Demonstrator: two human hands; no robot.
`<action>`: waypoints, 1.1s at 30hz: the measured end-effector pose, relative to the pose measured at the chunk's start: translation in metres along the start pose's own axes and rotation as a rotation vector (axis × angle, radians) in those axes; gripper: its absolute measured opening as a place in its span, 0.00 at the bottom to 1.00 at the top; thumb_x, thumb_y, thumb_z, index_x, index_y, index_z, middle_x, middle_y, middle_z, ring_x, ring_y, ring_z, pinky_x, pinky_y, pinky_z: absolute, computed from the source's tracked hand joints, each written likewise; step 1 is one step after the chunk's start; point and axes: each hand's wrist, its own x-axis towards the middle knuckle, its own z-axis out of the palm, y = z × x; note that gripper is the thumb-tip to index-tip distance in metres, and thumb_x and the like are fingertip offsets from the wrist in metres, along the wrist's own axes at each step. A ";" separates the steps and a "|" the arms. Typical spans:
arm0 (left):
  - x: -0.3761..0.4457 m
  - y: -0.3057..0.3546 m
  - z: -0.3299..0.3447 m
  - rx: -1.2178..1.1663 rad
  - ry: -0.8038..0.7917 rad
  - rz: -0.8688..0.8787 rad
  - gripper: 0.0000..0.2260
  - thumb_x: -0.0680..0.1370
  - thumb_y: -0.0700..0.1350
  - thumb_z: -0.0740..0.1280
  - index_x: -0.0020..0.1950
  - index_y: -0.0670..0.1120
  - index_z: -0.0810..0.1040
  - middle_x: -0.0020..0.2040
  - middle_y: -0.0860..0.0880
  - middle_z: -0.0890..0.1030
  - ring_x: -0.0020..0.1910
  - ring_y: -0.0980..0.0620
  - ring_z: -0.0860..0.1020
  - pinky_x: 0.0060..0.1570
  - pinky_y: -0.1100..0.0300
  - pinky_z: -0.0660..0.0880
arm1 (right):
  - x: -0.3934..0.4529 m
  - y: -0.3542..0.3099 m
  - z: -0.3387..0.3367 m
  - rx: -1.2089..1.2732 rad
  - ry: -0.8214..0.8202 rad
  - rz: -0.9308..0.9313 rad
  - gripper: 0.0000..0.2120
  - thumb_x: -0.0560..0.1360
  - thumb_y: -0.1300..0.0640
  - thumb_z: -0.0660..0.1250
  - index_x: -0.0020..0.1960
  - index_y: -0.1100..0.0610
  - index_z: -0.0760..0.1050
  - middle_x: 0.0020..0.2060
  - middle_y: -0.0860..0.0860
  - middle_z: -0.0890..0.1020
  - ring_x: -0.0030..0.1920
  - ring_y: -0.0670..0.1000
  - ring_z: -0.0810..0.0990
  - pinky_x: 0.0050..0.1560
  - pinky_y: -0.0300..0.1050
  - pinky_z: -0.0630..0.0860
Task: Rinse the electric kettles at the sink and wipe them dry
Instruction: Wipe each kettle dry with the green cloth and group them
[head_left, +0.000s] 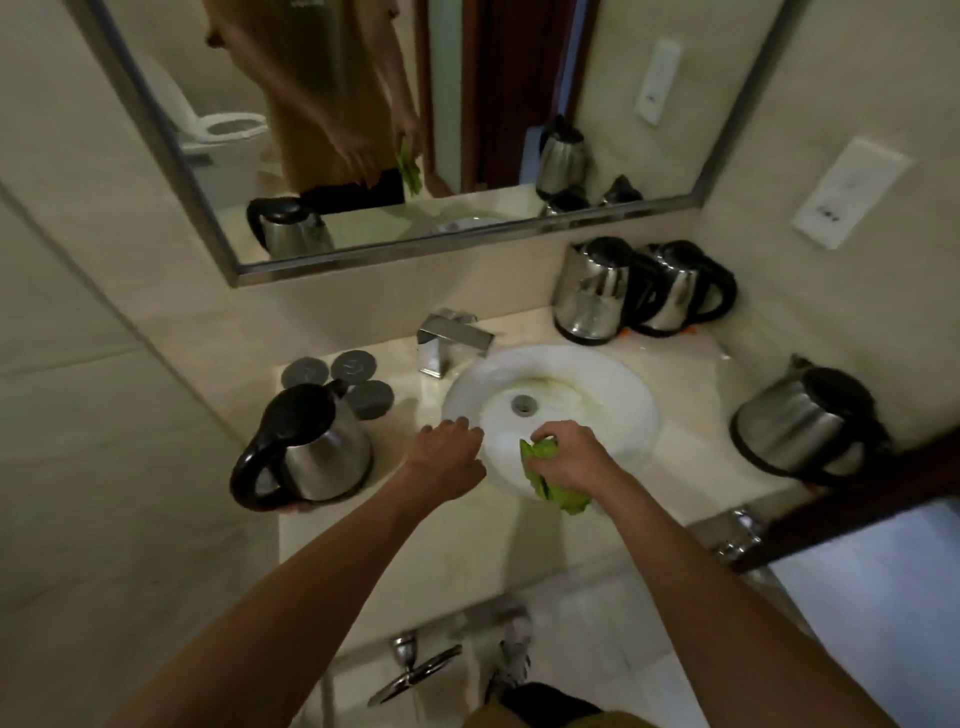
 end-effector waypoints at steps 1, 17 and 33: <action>0.004 0.016 0.002 -0.029 -0.009 0.024 0.16 0.79 0.52 0.61 0.63 0.45 0.72 0.61 0.44 0.75 0.59 0.43 0.76 0.56 0.52 0.72 | -0.005 0.014 -0.009 0.002 0.015 0.021 0.21 0.71 0.50 0.75 0.62 0.52 0.79 0.60 0.55 0.79 0.52 0.54 0.78 0.49 0.41 0.72; 0.124 0.252 -0.022 -0.261 -0.203 0.014 0.13 0.77 0.50 0.63 0.56 0.44 0.77 0.55 0.43 0.78 0.55 0.43 0.77 0.50 0.53 0.73 | 0.002 0.193 -0.180 -0.011 0.138 0.035 0.17 0.74 0.50 0.72 0.60 0.54 0.78 0.57 0.55 0.80 0.55 0.57 0.79 0.55 0.49 0.78; 0.204 0.490 -0.044 -1.579 -0.603 -0.541 0.30 0.82 0.63 0.50 0.70 0.41 0.71 0.68 0.45 0.75 0.59 0.46 0.77 0.44 0.59 0.70 | -0.027 0.334 -0.298 0.048 0.459 0.337 0.17 0.76 0.47 0.70 0.61 0.55 0.78 0.47 0.57 0.78 0.47 0.59 0.77 0.45 0.47 0.72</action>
